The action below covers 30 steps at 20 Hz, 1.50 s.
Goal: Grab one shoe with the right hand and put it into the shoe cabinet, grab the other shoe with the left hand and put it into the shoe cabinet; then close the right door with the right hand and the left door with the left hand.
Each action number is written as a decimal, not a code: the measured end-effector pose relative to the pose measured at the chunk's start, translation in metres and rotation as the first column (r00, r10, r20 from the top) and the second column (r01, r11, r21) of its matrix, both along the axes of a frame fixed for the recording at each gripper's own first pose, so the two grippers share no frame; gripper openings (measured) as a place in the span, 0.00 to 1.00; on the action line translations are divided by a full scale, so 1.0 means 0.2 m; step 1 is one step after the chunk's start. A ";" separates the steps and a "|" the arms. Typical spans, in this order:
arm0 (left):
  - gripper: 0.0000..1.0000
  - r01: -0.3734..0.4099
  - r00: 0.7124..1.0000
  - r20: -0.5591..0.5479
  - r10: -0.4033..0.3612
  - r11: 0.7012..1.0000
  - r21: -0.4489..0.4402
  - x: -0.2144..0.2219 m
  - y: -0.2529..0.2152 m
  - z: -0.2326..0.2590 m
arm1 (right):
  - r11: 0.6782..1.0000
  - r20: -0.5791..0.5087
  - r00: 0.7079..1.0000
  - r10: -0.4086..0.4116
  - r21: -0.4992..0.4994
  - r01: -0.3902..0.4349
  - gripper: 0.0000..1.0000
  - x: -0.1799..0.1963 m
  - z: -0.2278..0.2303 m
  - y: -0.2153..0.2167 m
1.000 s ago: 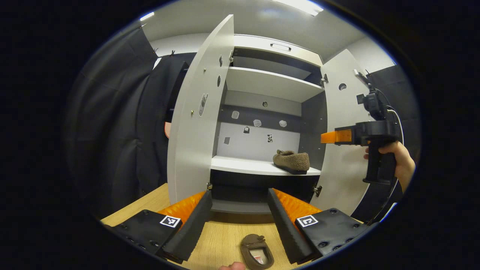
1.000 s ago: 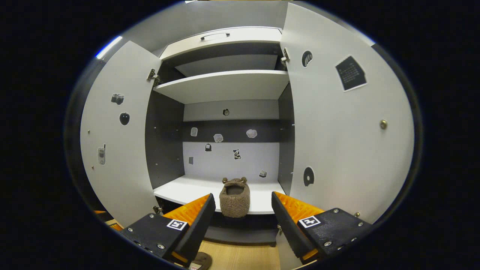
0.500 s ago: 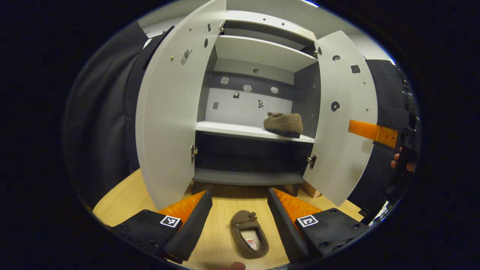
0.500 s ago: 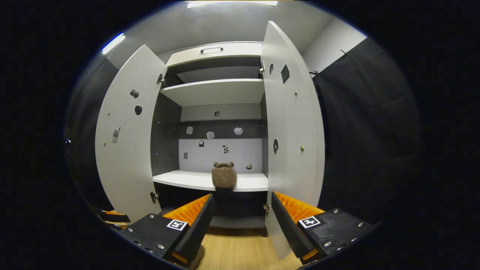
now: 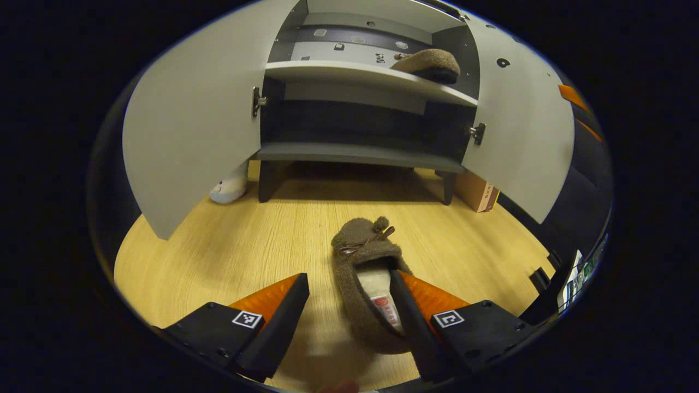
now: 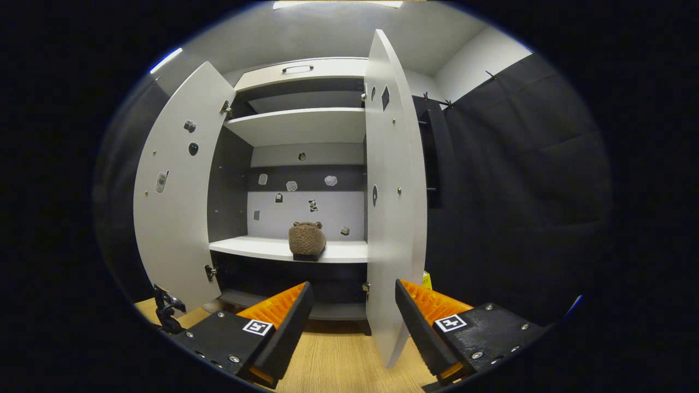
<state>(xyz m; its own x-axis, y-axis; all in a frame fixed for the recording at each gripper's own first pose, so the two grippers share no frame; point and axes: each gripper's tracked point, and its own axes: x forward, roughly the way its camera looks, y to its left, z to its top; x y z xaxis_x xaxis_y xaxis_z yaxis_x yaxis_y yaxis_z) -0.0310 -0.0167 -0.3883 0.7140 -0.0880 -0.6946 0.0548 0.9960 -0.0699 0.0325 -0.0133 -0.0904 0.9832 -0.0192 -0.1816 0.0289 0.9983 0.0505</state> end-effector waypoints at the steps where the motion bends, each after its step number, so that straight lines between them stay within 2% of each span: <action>1: 0.98 -0.011 1.000 -0.016 0.011 1.000 0.003 0.00 0.01 -0.03 | 1.000 -0.002 1.000 0.001 -0.003 -0.001 0.92 -0.01 0.00 -0.01; 3: 0.98 -0.029 0.999 -0.026 0.029 1.000 -0.011 0.02 0.03 -0.10 | 1.000 -0.003 1.000 0.005 -0.009 -0.005 0.92 -0.12 0.02 -0.09; 4: 0.98 -0.036 0.999 -0.017 0.036 0.999 -0.031 0.05 0.01 -0.12 | 1.000 -0.005 1.000 0.006 -0.012 -0.006 0.92 -0.12 0.03 -0.10; 6: 0.97 -0.052 0.999 0.007 0.052 0.999 -0.004 0.14 0.05 -0.16 | 1.000 0.004 1.000 0.014 -0.018 -0.013 0.92 -0.13 0.04 -0.08; 9: 0.98 -0.090 0.996 -0.022 0.089 0.996 -0.018 0.22 0.08 -0.25 | 0.999 0.001 1.000 0.024 -0.038 -0.024 0.92 -0.15 0.04 -0.07; 14: 1.00 -0.084 0.997 -0.005 0.083 0.996 -0.036 0.27 0.07 -0.26 | 0.998 -0.004 1.000 0.027 -0.050 -0.027 0.92 -0.15 0.02 -0.07; 16: 0.86 -0.076 0.997 0.012 0.077 0.994 -0.073 0.28 0.01 -0.24 | 0.999 -0.007 0.999 0.033 -0.040 -0.033 0.92 -0.14 0.01 -0.06; 19: 0.23 -0.086 0.996 0.018 0.087 0.996 -0.019 0.25 0.02 -0.19 | 0.999 -0.012 0.999 0.042 -0.023 -0.042 0.92 -0.13 0.00 -0.04; 20: 0.17 -0.089 0.996 0.022 0.090 0.995 -0.035 0.24 0.01 -0.15 | 0.999 -0.013 0.999 0.045 -0.020 -0.045 0.92 -0.13 -0.01 -0.04; 22: 0.15 -0.107 0.994 0.027 0.108 0.994 -0.030 0.23 0.02 -0.01 | 0.999 -0.009 0.999 0.050 -0.017 -0.050 0.92 -0.12 0.00 -0.02; 24: 0.16 -0.116 0.990 0.084 0.117 0.993 -0.009 0.22 0.04 0.21 | 0.999 -0.004 0.999 0.050 -0.014 -0.050 0.92 -0.12 -0.01 -0.02; 28: 0.15 -0.119 0.972 0.202 0.117 0.993 -0.005 0.26 0.02 0.77 | 0.999 0.004 0.999 0.050 0.007 -0.050 0.92 -0.12 -0.01 0.00; 30: 0.15 -0.124 0.955 0.274 0.116 0.992 0.014 0.35 0.03 1.06 | 0.999 0.009 0.999 0.047 0.012 -0.047 0.92 -0.12 0.00 0.01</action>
<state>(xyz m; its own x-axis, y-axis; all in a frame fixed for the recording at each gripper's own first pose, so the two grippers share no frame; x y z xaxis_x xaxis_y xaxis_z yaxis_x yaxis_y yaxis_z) 0.0388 -0.0098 -0.1766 0.8801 0.0282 -0.4740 -0.0527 0.9979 -0.0385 0.0088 -0.0115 -0.0903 0.9845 0.0293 -0.1727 -0.0187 0.9979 0.0627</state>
